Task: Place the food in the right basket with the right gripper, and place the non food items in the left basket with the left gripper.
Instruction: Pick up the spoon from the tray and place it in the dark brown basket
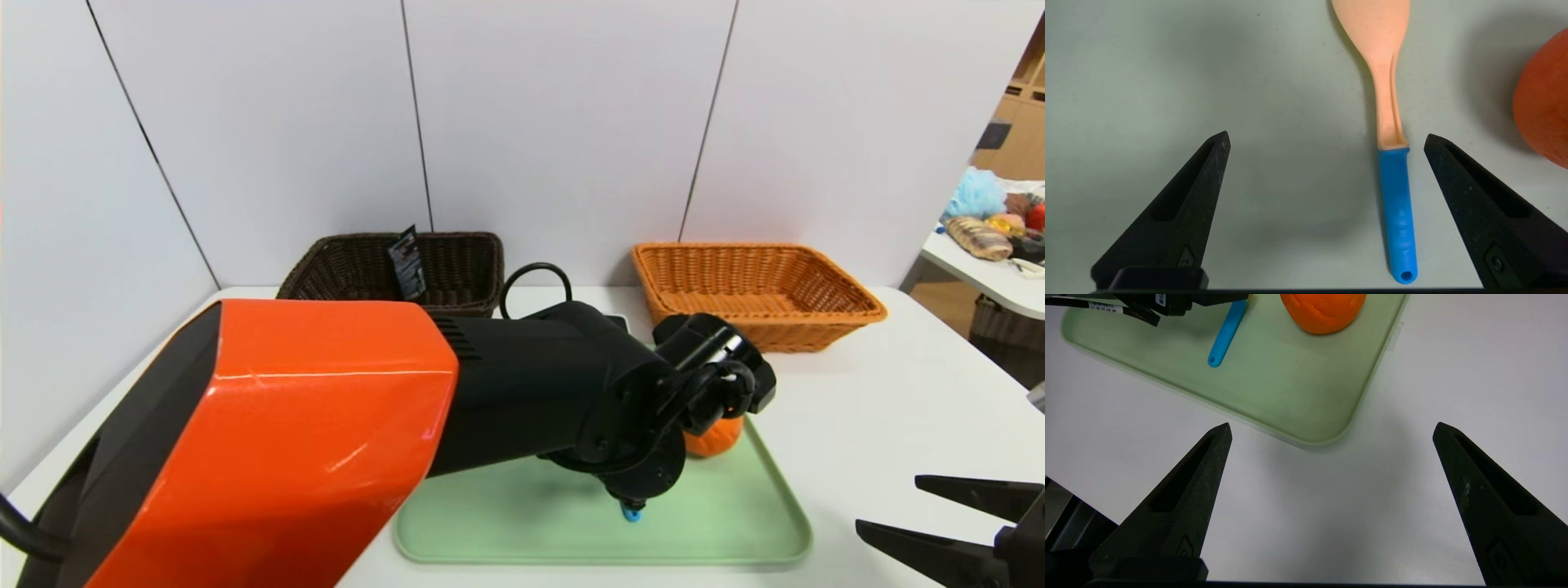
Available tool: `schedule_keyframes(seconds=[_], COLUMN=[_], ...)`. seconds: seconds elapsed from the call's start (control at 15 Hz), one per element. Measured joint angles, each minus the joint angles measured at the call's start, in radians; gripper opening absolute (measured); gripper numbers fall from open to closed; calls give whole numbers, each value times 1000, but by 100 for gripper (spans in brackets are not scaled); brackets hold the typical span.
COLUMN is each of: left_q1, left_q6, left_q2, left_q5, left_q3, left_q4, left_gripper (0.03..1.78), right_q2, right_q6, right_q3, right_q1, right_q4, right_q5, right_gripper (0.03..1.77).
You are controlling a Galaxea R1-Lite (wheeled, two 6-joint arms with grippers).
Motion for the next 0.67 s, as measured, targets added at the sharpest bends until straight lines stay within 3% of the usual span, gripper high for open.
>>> schedule_keyframes(seconds=[0.67], left_q1=[1], left_q6=[-3], left_q2=[45], left_q5=[1], left_q3=[-28], left_q4=[-4], left_gripper=[169], right_q2=[-3], right_q6=[0], right_q3=[3], right_q1=[0], right_q4=[0], right_q5=[-1], right_gripper=[170])
